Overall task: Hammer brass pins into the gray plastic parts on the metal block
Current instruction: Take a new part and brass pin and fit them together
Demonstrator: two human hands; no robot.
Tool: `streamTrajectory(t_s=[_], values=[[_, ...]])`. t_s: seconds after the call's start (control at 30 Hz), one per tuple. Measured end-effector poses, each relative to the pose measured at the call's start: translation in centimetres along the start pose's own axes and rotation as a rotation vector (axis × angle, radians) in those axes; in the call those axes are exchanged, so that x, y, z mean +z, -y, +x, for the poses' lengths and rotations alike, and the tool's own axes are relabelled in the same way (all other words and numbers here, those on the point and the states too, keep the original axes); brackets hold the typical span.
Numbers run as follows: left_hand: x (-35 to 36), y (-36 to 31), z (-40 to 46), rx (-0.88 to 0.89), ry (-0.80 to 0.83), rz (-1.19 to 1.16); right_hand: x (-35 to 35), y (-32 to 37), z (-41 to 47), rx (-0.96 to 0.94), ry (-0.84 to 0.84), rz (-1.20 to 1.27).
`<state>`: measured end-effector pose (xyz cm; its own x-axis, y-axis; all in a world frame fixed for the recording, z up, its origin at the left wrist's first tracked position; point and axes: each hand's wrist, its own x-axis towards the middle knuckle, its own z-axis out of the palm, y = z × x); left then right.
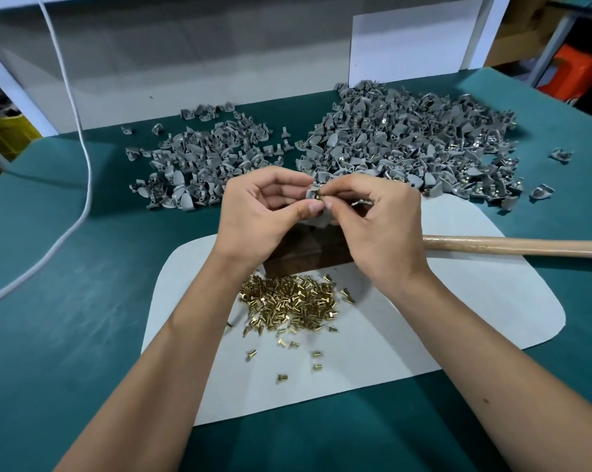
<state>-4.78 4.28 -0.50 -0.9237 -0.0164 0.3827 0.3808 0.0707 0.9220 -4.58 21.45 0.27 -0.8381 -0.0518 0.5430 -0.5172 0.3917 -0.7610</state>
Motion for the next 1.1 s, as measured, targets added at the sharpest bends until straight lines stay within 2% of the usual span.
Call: streamTrajectory(t_s=[0.8,1.1], values=[[0.7,-0.7,0.1,-0.057,-0.023,0.024,0.1,-0.7,0.6,0.066,0.059,-0.077],[0.9,-1.2,0.1,-0.102,-0.025,0.078,0.5,0.0,-0.1,-0.068,-0.028,-0.22]])
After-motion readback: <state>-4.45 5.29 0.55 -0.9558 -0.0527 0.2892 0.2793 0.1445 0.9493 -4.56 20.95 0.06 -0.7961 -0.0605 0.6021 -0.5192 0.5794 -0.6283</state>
